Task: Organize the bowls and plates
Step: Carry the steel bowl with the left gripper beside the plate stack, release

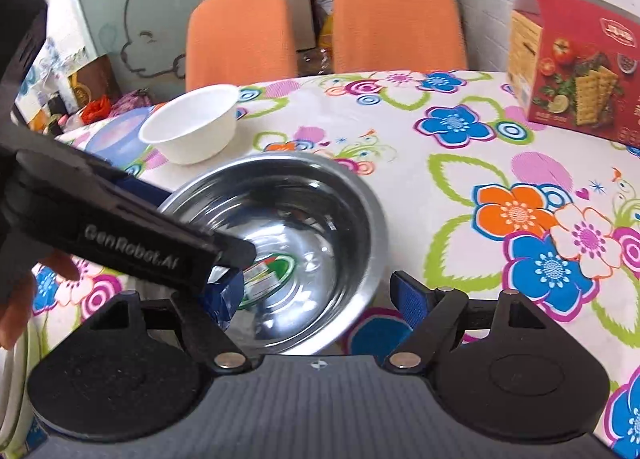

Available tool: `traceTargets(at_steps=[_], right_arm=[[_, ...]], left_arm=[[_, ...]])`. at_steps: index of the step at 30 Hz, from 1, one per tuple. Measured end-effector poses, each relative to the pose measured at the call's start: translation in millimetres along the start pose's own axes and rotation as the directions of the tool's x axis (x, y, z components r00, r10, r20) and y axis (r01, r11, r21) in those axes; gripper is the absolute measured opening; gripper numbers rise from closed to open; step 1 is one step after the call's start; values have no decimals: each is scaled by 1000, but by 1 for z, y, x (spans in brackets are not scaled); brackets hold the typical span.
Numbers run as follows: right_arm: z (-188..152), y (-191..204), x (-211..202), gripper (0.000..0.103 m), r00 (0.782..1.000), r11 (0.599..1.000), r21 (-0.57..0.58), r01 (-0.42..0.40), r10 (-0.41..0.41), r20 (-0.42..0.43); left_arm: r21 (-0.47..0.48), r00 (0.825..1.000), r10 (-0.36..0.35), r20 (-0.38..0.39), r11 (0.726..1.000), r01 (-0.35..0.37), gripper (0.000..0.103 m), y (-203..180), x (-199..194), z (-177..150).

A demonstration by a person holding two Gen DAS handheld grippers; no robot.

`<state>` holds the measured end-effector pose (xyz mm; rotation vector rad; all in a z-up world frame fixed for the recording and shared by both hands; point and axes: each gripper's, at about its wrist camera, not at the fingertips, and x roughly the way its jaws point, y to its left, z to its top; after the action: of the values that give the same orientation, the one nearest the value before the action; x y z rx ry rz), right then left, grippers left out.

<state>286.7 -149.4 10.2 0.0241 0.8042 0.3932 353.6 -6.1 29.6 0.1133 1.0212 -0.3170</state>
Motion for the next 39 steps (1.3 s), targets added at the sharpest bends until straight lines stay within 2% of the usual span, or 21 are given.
traceTargets(at_steps=[3, 4, 5, 7, 9, 12, 18, 23, 28, 36, 37, 38, 39], right_arm=[[-3, 3, 6, 64, 1000, 999, -39, -11, 12, 14], [-5, 6, 7, 63, 999, 997, -72, -12, 15, 30], [-6, 7, 7, 60, 999, 996, -79, -31, 34, 37], [-6, 13, 3, 57, 998, 996, -73, -57, 60, 37], [-9, 20, -3, 57, 997, 993, -102, -52, 57, 47], [-15, 28, -22, 57, 995, 993, -82, -80, 85, 57], [-53, 57, -57, 61, 994, 989, -110, -94, 100, 50], [-78, 71, -73, 61, 995, 991, -99, -92, 96, 34], [-84, 68, -76, 62, 996, 995, -57, -79, 81, 28], [-77, 63, -55, 62, 995, 995, -14, -99, 99, -7], [-76, 63, -54, 62, 995, 995, -23, -100, 100, -1], [-76, 63, -54, 62, 995, 994, -30, -101, 101, -8], [-76, 62, -56, 61, 995, 994, -24, -104, 104, -10]], left_arm=[[-7, 1000, -10, -14, 1000, 9, 70, 2, 8, 0], [-11, 999, -28, -19, 1000, 28, 57, 3, 10, -1], [6, 1000, -12, -10, 1000, 12, 40, 1, 9, -1], [25, 1000, 6, -7, 1000, -6, 34, -2, 6, -4], [0, 1000, -3, -9, 1000, 3, 34, 1, -1, -8], [-20, 1000, -16, -12, 1000, 16, 34, 3, -18, -20], [31, 1000, -4, -18, 1000, 5, 34, -13, -56, -68], [41, 999, -21, -35, 999, 23, 33, -18, -69, -101], [46, 999, -30, -37, 998, 32, 33, -25, -69, -109], [0, 998, -25, -50, 1000, 25, 34, -15, -53, -99], [-2, 999, -18, -43, 1000, 18, 34, -15, -53, -98], [1, 999, -16, -37, 1000, 16, 39, -15, -52, -98], [4, 999, -15, -35, 1000, 15, 51, -15, -52, -99]])
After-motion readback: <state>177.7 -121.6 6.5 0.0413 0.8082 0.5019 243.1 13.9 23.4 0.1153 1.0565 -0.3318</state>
